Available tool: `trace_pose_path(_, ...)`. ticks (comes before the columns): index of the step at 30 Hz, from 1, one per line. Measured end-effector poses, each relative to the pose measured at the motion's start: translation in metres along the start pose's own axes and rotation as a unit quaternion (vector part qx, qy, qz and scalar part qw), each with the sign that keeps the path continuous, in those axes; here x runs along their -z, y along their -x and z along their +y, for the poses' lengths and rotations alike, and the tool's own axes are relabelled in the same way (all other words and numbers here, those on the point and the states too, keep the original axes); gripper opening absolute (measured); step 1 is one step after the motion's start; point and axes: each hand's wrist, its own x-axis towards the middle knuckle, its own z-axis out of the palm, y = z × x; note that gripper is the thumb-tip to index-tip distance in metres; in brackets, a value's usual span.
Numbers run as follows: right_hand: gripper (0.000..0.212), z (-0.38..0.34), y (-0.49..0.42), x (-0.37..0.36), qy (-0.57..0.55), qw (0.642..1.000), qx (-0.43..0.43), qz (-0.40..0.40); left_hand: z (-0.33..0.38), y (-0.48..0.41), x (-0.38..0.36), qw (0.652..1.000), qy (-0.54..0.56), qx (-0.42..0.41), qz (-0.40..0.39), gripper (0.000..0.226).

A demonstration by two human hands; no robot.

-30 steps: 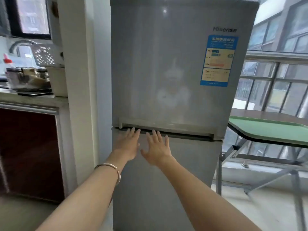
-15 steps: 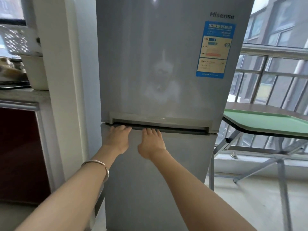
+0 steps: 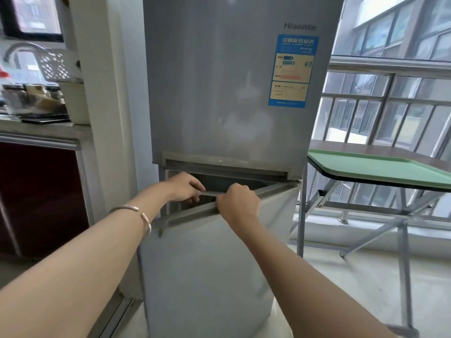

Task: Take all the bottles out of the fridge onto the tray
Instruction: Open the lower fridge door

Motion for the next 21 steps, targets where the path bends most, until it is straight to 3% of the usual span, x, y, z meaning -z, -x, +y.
trace_pose_path(4, 0.022, 0.019, 0.020, 0.027, 0.049, 0.997, 0.011, -0.058, 0.032, -0.004, -0.022, 0.998, -0.024, -0.030, -0.050, 0.036)
trace_pose_path(8, 0.054, 0.049, 0.032, 0.048, 0.099, 0.991, -0.020, -0.088, 0.080, -0.012, -0.065, 0.992, -0.006, -0.106, -0.074, 0.040)
trace_pose_path(11, 0.058, 0.074, 0.039, 0.063, 0.220, 0.962, -0.037, -0.156, 0.118, -0.016, -0.102, 0.984, -0.013, -0.162, -0.076, 0.044)
trace_pose_path(14, 0.061, 0.103, 0.050, 0.075, 0.250, 0.942, -0.081, -0.210, 0.145, -0.023, -0.138, 0.977, -0.034, -0.197, -0.072, 0.042)
trace_pose_path(18, 0.064, 0.148, 0.065, 0.081, 0.267, 0.938, -0.135, -0.174, 0.165, -0.024, -0.183, 0.973, -0.039, -0.217, -0.064, 0.043)
trace_pose_path(21, 0.075, 0.183, 0.068, 0.078, 0.285, 0.934, -0.151, -0.153, 0.178, -0.026, -0.210, 0.962, -0.130, -0.237, -0.027, 0.049)
